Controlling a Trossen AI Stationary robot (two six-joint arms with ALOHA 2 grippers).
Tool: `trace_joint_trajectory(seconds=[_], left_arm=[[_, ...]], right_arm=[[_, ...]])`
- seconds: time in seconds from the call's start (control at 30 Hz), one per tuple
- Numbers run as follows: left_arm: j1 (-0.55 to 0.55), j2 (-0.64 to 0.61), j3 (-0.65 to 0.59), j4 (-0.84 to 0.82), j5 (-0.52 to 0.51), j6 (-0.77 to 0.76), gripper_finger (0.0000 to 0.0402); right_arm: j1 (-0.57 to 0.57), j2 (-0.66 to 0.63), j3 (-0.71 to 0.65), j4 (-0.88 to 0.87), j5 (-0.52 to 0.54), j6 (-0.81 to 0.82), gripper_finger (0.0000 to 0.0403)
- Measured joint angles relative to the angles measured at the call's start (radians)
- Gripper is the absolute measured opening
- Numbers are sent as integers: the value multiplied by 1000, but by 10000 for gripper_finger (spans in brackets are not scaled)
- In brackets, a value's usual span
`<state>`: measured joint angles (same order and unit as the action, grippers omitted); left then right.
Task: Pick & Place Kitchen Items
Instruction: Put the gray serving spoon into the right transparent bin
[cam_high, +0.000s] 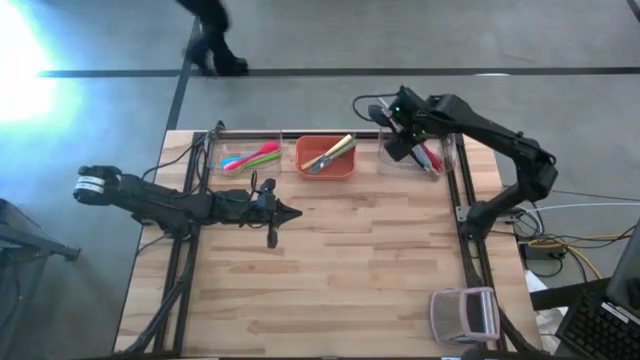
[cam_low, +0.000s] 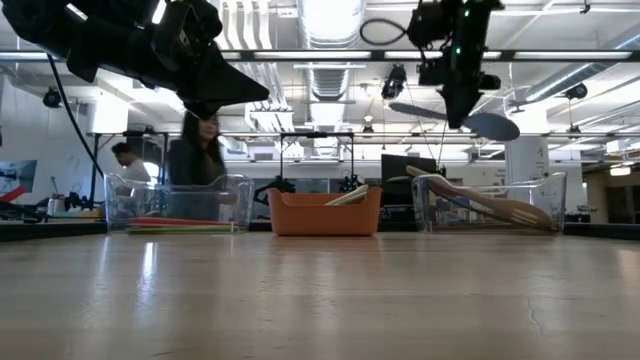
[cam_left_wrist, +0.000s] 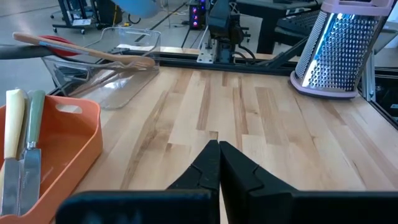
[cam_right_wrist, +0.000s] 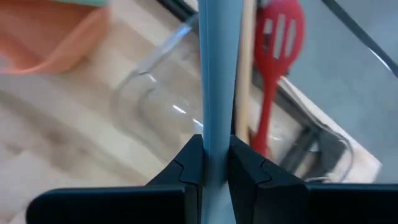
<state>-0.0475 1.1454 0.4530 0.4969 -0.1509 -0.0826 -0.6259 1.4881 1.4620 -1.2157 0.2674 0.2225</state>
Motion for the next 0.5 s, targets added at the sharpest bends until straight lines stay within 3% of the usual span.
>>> trace_joint_trajectory(seconds=[0.5], left_arm=[[0,0,0,-4,0,44,9]], right_arm=[[-103,238,-1,75,99,-65,32]])
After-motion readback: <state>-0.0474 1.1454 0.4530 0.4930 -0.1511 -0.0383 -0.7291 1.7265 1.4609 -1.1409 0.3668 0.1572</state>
